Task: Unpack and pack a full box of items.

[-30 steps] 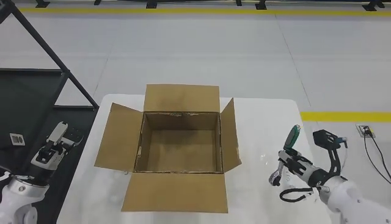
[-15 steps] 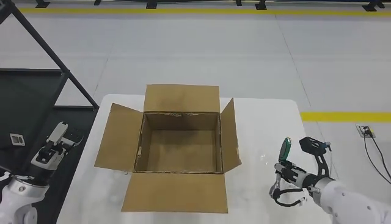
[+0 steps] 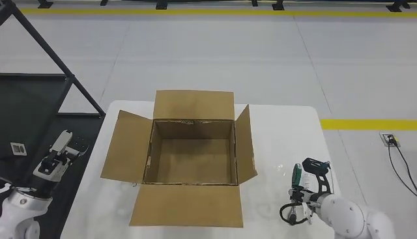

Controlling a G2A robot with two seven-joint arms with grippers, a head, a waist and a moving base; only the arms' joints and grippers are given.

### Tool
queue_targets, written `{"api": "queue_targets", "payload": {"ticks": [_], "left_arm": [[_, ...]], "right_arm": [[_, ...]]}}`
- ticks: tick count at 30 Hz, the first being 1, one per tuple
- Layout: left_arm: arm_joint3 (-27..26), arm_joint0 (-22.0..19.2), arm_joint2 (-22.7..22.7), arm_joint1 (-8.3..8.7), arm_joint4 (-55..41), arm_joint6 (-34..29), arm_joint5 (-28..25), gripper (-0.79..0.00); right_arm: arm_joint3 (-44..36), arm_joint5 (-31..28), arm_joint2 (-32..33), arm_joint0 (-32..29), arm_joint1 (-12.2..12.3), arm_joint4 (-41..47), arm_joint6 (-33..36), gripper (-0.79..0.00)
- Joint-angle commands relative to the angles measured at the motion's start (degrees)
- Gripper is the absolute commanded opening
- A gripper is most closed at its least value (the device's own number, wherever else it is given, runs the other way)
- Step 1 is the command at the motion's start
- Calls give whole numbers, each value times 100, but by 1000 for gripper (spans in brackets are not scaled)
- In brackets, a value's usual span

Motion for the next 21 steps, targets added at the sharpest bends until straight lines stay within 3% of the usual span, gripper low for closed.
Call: {"api": "queue_targets", "payload": {"ticks": [1, 20, 21], "left_arm": [[0, 0, 0, 0, 0, 0, 0, 0], [0, 0, 0, 0, 0, 0, 0, 0], [0, 0, 0, 0, 0, 0, 0, 0]], "right_arm": [[147, 56, -61, 36, 10, -51, -2, -785], [1044, 402, -449, 635, 105, -555, 193, -785], [1082, 405, -458, 658, 110, -554, 193, -751]]}}
